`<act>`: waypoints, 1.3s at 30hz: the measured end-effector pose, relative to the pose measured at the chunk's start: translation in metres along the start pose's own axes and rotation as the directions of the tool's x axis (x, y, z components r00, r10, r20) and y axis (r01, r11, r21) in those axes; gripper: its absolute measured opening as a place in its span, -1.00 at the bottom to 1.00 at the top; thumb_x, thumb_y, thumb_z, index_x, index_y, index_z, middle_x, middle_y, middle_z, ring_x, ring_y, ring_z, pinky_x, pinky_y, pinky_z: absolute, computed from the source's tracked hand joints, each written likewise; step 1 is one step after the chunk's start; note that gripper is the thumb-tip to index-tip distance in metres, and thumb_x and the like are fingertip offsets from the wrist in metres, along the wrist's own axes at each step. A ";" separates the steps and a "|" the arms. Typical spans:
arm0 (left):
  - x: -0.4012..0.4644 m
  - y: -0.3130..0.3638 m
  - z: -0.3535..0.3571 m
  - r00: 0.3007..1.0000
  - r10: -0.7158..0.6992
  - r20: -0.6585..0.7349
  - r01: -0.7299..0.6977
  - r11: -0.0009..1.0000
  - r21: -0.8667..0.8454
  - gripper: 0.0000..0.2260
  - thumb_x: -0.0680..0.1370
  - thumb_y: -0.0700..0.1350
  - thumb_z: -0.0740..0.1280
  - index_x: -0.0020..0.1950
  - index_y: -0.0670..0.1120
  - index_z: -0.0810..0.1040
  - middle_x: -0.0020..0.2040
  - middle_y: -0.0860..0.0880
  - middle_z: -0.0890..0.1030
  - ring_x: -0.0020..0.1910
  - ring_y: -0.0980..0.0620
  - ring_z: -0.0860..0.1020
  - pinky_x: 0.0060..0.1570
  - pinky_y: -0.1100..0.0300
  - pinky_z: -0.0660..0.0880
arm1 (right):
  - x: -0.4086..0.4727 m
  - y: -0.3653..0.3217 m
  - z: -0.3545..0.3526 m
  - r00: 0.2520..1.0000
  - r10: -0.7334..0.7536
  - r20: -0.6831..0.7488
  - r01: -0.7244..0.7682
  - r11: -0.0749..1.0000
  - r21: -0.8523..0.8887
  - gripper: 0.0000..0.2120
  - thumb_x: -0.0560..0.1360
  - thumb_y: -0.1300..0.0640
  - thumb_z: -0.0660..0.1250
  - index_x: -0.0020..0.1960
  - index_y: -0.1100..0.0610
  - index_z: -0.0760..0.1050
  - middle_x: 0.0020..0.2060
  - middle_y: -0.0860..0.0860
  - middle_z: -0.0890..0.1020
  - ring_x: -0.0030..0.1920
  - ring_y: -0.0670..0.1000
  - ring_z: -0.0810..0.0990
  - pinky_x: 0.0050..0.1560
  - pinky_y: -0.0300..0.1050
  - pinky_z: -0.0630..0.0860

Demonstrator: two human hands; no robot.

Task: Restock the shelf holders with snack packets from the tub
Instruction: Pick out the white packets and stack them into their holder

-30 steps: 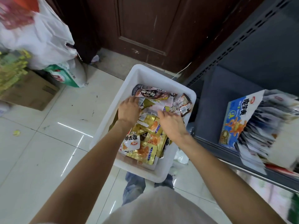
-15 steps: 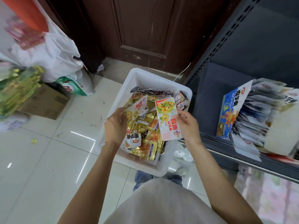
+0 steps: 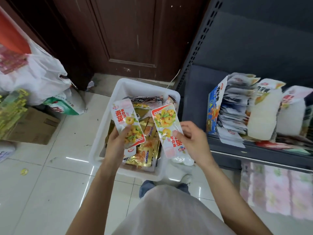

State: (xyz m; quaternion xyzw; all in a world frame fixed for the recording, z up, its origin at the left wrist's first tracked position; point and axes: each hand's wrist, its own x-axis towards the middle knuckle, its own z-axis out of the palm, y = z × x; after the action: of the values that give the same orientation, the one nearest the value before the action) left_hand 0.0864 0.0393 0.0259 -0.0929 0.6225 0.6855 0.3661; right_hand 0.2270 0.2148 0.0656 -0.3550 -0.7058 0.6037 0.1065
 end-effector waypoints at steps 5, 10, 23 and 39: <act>-0.024 0.023 0.051 0.964 0.227 0.138 -0.255 0.938 0.236 -0.69 0.51 -0.09 0.39 0.24 -0.02 0.49 0.09 0.01 0.66 0.03 -0.01 0.65 0.03 -0.05 0.58 | -0.045 -0.016 -0.073 0.969 -0.067 -0.238 0.089 0.993 0.084 -0.88 0.52 -0.06 0.28 0.00 -0.26 0.37 -0.15 -0.02 0.69 -0.20 0.07 0.67 -0.32 -0.03 0.63; -0.056 0.029 0.162 0.833 0.367 0.414 -0.479 0.853 0.208 -0.82 0.55 -0.10 0.35 0.12 0.09 0.51 0.05 0.18 0.65 0.03 0.18 0.62 -0.14 0.37 0.53 | -0.088 -0.001 -0.168 0.864 0.038 -0.503 0.115 0.956 0.270 -0.65 0.38 0.19 0.47 0.07 -0.09 0.45 -0.20 -0.14 0.70 -0.27 -0.17 0.65 -0.42 -0.33 0.49; -0.078 -0.027 0.433 0.656 0.482 0.581 -0.740 0.562 0.370 -0.85 0.53 -0.10 0.39 0.04 -0.14 0.59 -0.02 -0.06 0.64 -0.02 -0.05 0.59 -0.02 -0.04 0.55 | -0.110 0.038 -0.364 0.659 -0.041 -0.751 0.147 0.986 0.076 -0.69 0.38 0.20 0.51 -0.10 -0.09 0.42 -0.16 -0.10 0.67 -0.23 -0.19 0.64 -0.28 -0.28 0.52; -0.090 -0.070 0.404 0.415 0.441 0.796 -0.890 0.015 0.456 -0.95 0.52 -0.17 0.38 -0.03 -0.11 0.60 -0.09 0.05 0.66 -0.15 0.12 0.62 -0.14 0.26 0.57 | -0.033 0.005 -0.405 0.812 -0.396 -0.430 0.237 0.896 -0.377 -0.74 0.45 0.29 0.40 0.06 0.01 0.56 -0.08 -0.19 0.60 -0.08 -0.36 0.53 -0.13 -0.47 0.43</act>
State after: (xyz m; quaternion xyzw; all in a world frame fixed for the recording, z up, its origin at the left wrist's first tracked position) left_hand 0.3266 0.3742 0.1073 0.5805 0.7274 0.3529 0.0965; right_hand 0.4873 0.5092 0.1709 -0.3858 -0.7886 0.3490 0.3279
